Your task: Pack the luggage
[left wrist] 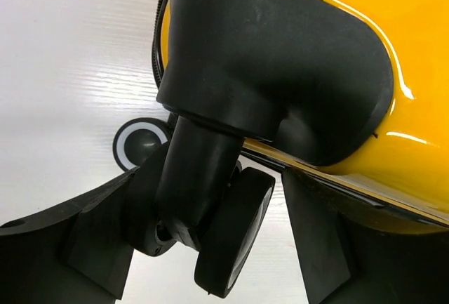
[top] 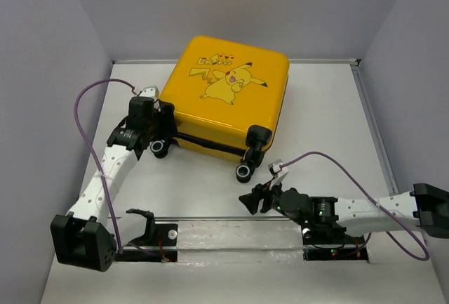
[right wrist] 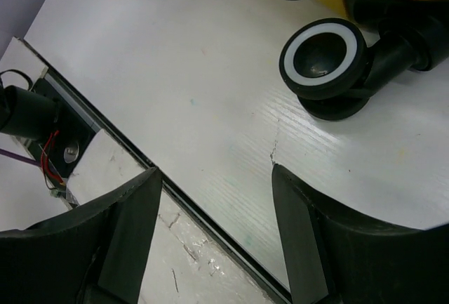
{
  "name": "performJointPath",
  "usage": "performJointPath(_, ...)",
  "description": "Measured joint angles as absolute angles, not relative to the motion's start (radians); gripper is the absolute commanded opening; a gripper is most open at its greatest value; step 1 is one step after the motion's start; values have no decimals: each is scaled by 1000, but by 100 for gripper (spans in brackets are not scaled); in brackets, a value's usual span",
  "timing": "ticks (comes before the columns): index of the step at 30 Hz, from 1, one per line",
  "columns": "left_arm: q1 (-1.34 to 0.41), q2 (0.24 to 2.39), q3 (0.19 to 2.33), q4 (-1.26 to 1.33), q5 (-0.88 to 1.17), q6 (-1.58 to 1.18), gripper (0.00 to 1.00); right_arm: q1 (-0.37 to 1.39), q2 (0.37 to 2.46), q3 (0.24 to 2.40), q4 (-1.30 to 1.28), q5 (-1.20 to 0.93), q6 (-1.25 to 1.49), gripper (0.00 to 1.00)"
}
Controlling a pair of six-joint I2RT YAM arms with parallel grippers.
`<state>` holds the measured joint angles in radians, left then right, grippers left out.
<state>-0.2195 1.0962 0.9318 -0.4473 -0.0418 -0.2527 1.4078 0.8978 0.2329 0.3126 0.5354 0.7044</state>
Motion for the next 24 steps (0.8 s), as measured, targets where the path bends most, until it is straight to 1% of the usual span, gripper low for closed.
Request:
performJointPath(1, -205, 1096, 932, -447, -15, -253, 84, 1408, 904, 233, 312, 535, 705, 70)
performJointPath(2, -190, 1096, 932, -447, 15, -253, 77, 1408, 908, 233, 311, 535, 705, 70)
performJointPath(4, -163, 1096, 930, -444, 57, -256, 72, 1408, 915, 233, 307, 535, 705, 70)
performJointPath(5, -144, 1095, 928, -443, 77, -253, 63, 1408, 917, 233, 305, 535, 704, 70)
performJointPath(7, -121, 1090, 922, -438, 112, -257, 53, 1408, 918, 233, 301, 535, 705, 70)
performJointPath(8, -111, 1088, 922, -435, 129, -254, 51, 1408, 918, 233, 300, 535, 705, 70)
performJointPath(11, -96, 1077, 923, -389, 144, -241, 51, 1408, 918, 233, 299, 535, 705, 70)
performJointPath(12, -92, 1071, 923, -380, 146, -243, 48, 1408, 918, 233, 299, 535, 705, 70)
performJointPath(13, -89, 1058, 923, -378, 148, -243, 39, 1408, 918, 233, 298, 535, 706, 71)
performJointPath(14, -89, 1048, 922, -378, 149, -244, 22, 1408, 918, 233, 296, 535, 707, 74)
performJointPath(16, -89, 1031, 914, -377, 154, -244, 14, 1408, 918, 233, 288, 536, 711, 75)
performJointPath(17, -89, 1020, 905, -374, 163, -245, 17, 1408, 918, 234, 283, 537, 712, 75)
performJointPath(18, -90, 1013, 901, -371, 170, -245, 25, 1408, 917, 235, 273, 539, 714, 75)
performJointPath(19, -90, 1006, 894, -366, 179, -246, 34, 1407, 915, 235, 266, 540, 715, 75)
performJointPath(20, -89, 1000, 889, -363, 187, -248, 53, 1407, 910, 235, 255, 542, 716, 75)
performJointPath(22, -89, 997, 882, -360, 207, -250, 64, 1396, 891, 235, 232, 542, 719, 75)
performJointPath(23, -89, 997, 881, -361, 215, -250, 72, 1392, 876, 235, 224, 542, 719, 76)
performJointPath(24, -89, 997, 881, -362, 222, -252, 74, 1387, 861, 235, 215, 542, 719, 76)
